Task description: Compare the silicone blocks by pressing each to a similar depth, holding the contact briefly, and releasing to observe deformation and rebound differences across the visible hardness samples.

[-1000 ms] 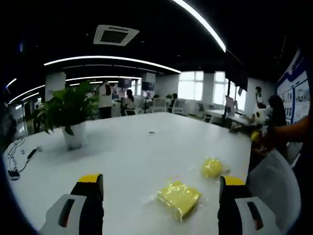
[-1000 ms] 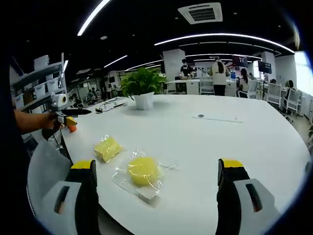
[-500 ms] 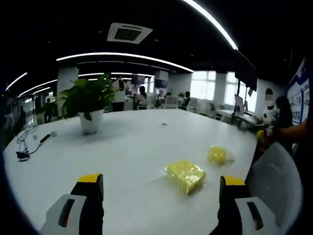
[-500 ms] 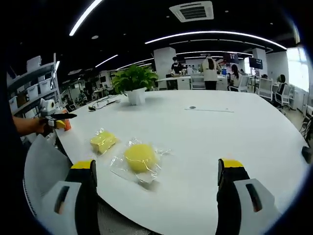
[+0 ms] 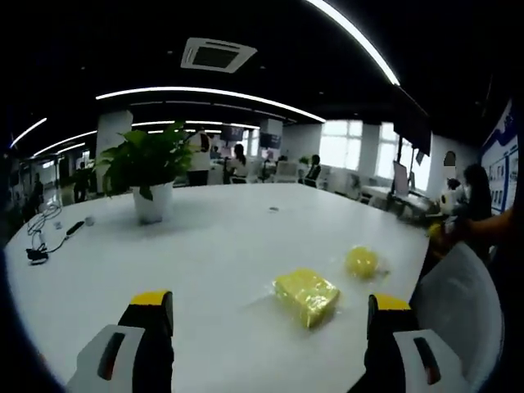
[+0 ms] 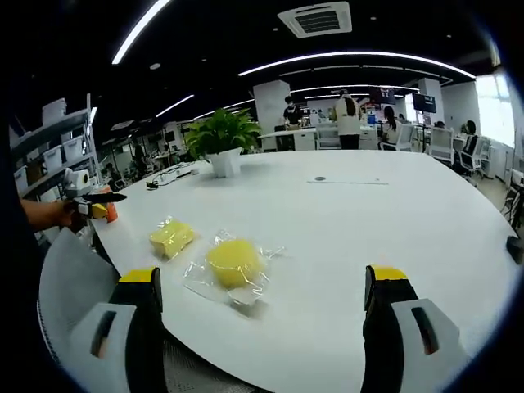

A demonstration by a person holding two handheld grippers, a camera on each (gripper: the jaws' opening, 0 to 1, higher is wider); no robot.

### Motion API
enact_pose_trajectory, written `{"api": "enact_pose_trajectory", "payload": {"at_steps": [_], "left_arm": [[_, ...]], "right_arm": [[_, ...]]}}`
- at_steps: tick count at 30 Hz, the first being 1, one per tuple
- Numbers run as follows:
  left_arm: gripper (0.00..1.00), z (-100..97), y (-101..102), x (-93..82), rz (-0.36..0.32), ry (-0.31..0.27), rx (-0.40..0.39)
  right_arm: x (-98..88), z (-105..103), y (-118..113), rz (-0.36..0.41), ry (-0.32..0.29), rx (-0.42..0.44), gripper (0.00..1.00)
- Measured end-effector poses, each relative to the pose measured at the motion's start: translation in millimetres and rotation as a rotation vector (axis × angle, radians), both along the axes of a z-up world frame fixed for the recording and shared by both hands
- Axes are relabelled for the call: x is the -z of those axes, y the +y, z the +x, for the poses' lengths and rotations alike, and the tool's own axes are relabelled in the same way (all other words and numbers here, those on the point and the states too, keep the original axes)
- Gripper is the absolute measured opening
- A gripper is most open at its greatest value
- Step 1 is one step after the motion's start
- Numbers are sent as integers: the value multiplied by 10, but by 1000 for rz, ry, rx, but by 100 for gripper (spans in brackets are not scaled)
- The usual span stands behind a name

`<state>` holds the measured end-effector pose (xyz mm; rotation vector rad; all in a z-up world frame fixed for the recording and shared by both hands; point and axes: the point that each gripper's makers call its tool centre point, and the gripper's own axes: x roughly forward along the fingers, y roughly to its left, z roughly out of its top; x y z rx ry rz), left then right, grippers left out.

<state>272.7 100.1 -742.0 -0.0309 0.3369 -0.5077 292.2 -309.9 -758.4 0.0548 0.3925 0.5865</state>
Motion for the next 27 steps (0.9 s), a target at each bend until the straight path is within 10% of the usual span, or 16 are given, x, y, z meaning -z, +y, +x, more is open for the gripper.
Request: {"api": "enact_pose_trajectory", "payload": {"at_steps": [27], "left_arm": [[100, -11, 47, -7, 8, 5, -27]], "right_arm": [[-31, 21, 80, 19, 8, -16, 96]]}}
